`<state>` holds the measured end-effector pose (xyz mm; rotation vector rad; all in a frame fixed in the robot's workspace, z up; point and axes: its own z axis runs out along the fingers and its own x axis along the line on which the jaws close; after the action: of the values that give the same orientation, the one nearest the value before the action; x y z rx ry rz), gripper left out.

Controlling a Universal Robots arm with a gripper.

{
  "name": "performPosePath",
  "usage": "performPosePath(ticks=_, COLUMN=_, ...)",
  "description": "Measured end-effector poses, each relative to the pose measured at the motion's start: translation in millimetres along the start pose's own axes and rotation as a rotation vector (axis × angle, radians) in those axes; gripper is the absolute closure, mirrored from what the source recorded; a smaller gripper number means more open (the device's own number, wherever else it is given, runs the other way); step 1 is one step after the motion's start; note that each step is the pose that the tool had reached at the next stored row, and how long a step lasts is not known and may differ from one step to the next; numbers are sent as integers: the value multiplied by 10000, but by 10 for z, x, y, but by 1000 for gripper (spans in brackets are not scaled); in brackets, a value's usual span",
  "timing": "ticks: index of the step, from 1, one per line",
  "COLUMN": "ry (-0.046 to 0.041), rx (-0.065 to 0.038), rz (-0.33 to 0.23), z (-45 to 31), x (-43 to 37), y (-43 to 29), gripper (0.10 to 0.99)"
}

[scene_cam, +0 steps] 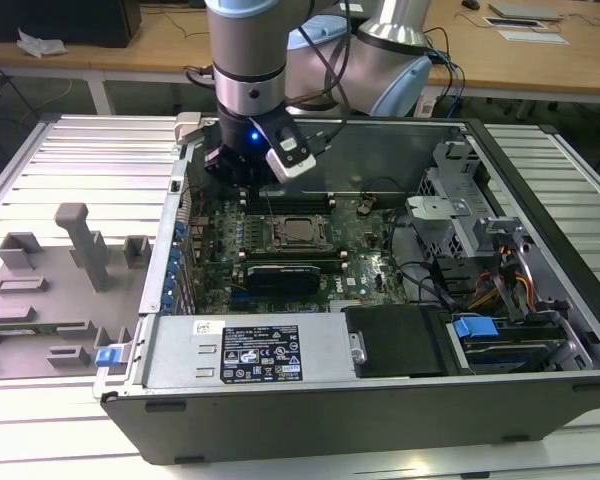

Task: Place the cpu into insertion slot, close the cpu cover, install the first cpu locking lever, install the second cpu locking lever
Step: 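Install the first cpu locking lever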

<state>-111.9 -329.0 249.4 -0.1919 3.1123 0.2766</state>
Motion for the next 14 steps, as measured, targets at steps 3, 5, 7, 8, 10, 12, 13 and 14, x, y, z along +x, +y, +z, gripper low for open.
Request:
performPosePath(ticks=3, ry=-105, rx=-659, rz=-4, z=0, x=9, y=1, gripper=980)
performPosePath(ticks=5, ry=-131, rx=-829, rz=-6, z=0, x=11, y=1, gripper=980)
performPosePath(ticks=7, ry=-143, rx=-912, rz=-6, z=0, x=11, y=1, gripper=980)
performPosePath(ticks=8, ry=-148, rx=-949, rz=-5, z=-1, x=11, y=1, gripper=980)
performPosePath(ticks=10, ry=-164, rx=-1078, rz=-5, z=0, x=11, y=1, gripper=980)
performPosePath(ticks=12, ry=-167, rx=-1100, rz=-4, z=0, x=11, y=2, gripper=980)
performPosePath(ticks=13, ry=-167, rx=-1100, rz=-4, z=0, x=11, y=2, gripper=980)
performPosePath(ticks=14, ry=-166, rx=-1101, rz=-5, z=0, x=9, y=1, gripper=980)
